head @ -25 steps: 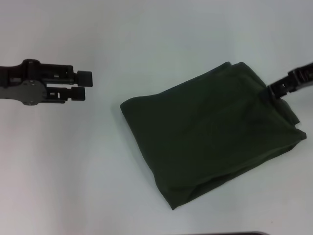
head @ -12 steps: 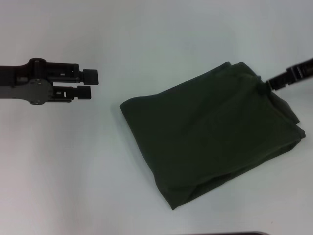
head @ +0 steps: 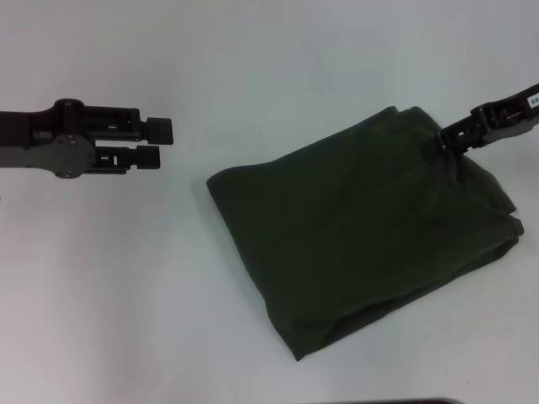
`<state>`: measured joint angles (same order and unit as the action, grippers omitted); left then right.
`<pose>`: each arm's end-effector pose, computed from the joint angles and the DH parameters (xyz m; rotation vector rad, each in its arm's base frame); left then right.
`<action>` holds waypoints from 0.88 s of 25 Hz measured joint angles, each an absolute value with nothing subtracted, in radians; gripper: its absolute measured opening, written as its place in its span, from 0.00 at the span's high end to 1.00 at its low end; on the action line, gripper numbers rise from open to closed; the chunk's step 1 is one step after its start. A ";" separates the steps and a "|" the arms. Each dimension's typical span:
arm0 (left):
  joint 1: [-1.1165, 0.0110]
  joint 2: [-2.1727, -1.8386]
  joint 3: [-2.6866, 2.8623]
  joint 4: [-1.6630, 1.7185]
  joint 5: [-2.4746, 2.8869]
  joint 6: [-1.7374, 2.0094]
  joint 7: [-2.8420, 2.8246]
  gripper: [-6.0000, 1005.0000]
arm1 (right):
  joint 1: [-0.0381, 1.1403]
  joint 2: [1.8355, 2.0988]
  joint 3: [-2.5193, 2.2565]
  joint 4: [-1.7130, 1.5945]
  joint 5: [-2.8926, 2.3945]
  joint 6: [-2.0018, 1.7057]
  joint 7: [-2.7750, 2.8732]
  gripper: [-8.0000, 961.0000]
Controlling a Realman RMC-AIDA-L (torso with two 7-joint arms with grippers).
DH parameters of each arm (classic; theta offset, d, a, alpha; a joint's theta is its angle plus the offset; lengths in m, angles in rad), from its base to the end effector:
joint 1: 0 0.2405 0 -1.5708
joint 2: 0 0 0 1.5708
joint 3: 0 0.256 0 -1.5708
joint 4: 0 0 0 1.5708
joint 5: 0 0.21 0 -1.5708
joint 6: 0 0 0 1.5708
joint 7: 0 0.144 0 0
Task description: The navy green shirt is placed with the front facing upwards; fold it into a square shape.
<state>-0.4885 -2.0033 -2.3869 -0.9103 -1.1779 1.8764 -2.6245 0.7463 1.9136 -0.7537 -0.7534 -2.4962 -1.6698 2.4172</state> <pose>-0.2398 0.3092 0.0597 2.2241 1.8789 0.6349 0.2583 0.3715 0.0592 -2.4893 1.6709 -0.0613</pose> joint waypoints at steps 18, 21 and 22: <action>-0.499 -2.007 -2.387 -0.876 -1.176 1.862 -2.605 0.37 | 0.740 1.922 -0.695 -0.646 -2.490 -1.543 2.461 0.31; -0.500 -2.009 -2.384 -0.876 -1.176 1.862 -2.605 0.37 | 0.744 1.928 -0.693 -0.634 -2.487 -1.514 2.461 0.31; -0.501 -2.010 -2.383 -0.876 -1.176 1.861 -2.605 0.37 | 0.744 1.930 -0.691 -0.634 -2.485 -1.508 2.459 0.31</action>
